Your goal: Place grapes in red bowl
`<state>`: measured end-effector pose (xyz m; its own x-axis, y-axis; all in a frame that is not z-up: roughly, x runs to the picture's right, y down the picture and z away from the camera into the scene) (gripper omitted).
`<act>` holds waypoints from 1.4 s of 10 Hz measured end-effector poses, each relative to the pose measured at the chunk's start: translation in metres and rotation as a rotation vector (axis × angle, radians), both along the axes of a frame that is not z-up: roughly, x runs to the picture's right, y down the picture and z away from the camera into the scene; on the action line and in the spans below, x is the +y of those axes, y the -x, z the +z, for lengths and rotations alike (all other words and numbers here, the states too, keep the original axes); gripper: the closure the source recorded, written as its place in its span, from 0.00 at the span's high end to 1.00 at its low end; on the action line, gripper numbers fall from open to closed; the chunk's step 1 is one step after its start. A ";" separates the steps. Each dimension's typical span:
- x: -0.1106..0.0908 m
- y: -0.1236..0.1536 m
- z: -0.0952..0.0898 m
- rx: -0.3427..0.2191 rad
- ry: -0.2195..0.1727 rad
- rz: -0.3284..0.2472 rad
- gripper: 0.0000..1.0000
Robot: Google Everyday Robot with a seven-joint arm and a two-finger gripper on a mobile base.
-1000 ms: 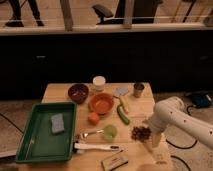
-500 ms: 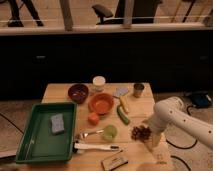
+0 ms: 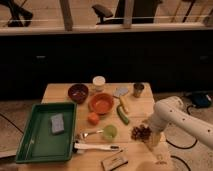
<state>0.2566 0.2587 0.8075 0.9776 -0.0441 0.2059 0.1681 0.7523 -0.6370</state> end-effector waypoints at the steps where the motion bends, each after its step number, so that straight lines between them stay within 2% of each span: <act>1: 0.000 0.000 0.001 -0.001 0.003 0.000 0.80; 3: 0.000 -0.001 0.003 -0.001 0.004 0.003 0.75; 5: 0.000 -0.002 0.004 -0.001 0.008 0.004 0.74; 7: 0.000 -0.003 0.005 -0.002 0.011 0.007 0.60; 10: 0.001 -0.006 0.006 0.004 0.015 0.011 0.27; 12: -0.001 -0.007 0.003 0.005 0.013 0.014 0.08; 13: -0.007 -0.007 -0.003 0.007 0.007 0.015 0.02; 14: -0.012 -0.006 -0.007 0.007 0.001 0.014 0.00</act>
